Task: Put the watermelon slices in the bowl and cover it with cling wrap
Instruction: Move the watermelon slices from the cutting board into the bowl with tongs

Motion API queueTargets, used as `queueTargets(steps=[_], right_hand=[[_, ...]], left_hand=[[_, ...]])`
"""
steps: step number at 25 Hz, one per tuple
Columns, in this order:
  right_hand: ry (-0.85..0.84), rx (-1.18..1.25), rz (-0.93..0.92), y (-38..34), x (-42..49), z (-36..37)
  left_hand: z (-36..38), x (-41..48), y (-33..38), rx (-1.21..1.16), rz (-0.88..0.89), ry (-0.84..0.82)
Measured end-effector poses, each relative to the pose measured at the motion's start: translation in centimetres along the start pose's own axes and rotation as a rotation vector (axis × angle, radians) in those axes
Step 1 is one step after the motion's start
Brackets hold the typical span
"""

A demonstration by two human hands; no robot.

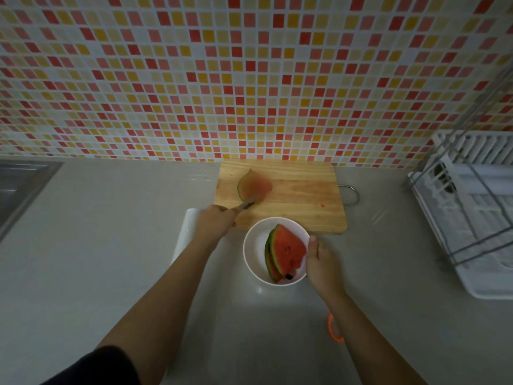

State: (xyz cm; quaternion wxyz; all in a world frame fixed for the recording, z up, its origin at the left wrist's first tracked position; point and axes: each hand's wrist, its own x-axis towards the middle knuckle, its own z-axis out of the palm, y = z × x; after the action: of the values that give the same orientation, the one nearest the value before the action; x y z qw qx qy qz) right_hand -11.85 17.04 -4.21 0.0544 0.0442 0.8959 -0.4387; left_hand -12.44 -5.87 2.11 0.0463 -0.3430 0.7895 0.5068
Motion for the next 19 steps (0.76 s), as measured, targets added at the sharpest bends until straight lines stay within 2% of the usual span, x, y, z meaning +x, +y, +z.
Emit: queueTargets(steps=[6, 12, 14, 19], right_hand=[[-0.003, 0.007, 0.005, 0.1, 0.1, 0.1], [-0.006, 0.033, 0.030, -0.1, 0.2, 0.2], [0.002, 0.034, 0.031, -0.1, 0.1, 0.3], [0.009, 0.014, 0.028, -0.2, -0.2, 0.1]], left_hand=[[0.6, 0.5, -0.2, -0.066, 0.052, 0.077], [-1.7, -7.4, -3.3, -0.227, 0.058, -0.122], [-1.5, -9.8, -3.8, -0.123, 0.060, -0.154], [-0.3, -12.5, -1.4, 0.485, 0.306, -0.192]])
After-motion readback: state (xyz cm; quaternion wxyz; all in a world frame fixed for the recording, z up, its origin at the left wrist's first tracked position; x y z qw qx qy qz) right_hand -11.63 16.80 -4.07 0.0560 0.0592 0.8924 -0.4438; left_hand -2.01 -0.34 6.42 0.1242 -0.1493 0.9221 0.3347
